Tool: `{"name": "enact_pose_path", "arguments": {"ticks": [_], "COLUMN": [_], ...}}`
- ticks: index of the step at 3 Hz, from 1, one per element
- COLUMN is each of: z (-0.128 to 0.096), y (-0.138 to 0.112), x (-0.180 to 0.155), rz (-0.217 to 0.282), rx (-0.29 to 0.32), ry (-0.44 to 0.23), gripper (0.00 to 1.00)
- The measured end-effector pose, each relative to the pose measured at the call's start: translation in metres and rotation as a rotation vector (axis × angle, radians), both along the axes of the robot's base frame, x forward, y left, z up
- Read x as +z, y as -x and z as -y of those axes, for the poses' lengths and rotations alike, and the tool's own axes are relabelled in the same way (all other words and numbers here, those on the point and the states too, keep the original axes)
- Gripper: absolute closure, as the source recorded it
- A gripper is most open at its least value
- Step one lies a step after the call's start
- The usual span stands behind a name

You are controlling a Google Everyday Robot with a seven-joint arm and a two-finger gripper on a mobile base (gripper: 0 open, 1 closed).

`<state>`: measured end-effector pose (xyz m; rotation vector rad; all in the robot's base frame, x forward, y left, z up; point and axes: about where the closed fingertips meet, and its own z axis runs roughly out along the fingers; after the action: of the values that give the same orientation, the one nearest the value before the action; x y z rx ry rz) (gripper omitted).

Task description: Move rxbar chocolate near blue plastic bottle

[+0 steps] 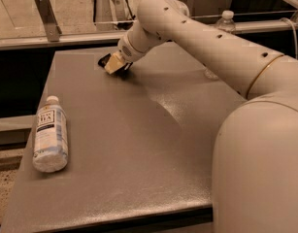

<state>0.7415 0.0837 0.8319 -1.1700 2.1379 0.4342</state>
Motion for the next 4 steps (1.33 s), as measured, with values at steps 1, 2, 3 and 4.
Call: {"name": "enact_pose_path", "arguments": {"ticks": [1,2,3,4], "z": [-0.002,-0.009,-0.008,-0.006], "y": [0.001,0.008,0.027,0.058], "x": [0.007,0.019,0.029,0.028], "rz": [0.01,0.016,-0.002,-0.033], "rx": [0.009,0.036,0.074,0.112], "ry": [0.001,0.003,0.013,0.003], "gripper": [0.86,1.0,1.0,1.0]}}
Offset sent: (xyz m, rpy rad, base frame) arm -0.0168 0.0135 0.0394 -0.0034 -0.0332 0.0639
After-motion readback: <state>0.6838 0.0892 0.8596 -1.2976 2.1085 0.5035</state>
